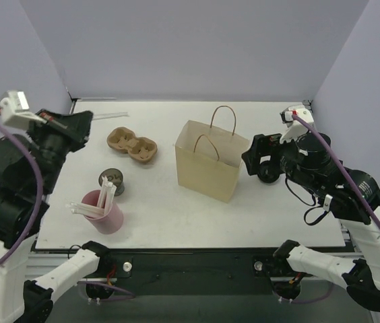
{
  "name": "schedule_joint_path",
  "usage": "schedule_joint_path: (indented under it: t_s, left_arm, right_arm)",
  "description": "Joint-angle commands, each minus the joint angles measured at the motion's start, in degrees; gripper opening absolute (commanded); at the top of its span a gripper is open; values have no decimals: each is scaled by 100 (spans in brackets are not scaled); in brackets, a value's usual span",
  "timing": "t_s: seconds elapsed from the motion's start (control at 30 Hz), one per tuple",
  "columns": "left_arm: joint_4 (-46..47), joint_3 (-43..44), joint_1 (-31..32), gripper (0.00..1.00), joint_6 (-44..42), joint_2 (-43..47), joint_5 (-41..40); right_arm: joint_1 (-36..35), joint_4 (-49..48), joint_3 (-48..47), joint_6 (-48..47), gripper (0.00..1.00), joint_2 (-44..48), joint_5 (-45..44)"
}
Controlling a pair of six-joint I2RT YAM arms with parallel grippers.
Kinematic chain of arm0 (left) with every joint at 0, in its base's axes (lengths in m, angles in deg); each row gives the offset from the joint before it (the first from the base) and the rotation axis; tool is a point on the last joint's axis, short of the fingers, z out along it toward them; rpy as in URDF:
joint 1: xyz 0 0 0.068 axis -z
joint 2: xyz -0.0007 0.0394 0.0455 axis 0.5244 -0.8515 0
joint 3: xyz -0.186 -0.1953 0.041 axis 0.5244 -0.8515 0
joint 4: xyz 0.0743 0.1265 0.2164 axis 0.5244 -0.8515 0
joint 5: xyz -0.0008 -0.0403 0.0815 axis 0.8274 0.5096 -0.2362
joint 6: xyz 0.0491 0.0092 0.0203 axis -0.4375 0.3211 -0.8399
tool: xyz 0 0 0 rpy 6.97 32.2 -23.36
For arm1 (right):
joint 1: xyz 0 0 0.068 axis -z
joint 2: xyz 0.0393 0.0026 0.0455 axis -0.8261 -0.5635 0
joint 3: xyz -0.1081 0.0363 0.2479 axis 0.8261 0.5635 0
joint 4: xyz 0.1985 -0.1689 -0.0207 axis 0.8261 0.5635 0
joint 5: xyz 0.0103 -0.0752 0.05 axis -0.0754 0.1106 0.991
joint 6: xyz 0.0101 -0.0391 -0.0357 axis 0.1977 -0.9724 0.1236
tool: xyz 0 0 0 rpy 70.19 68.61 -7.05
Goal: Pack the takeout coffee
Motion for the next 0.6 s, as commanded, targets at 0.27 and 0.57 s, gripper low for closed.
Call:
schedule_joint_path:
  t_s: [0.27,0.57]
  left_arm:
    - [2401,-406,299,0,1490,-1629,3088]
    - [2365,-263,800,0,1016,-1709,2123]
  right_arm:
    - [37,-46,494,157,98,698,-547]
    - [37,-2,556,-72,100,760,-714]
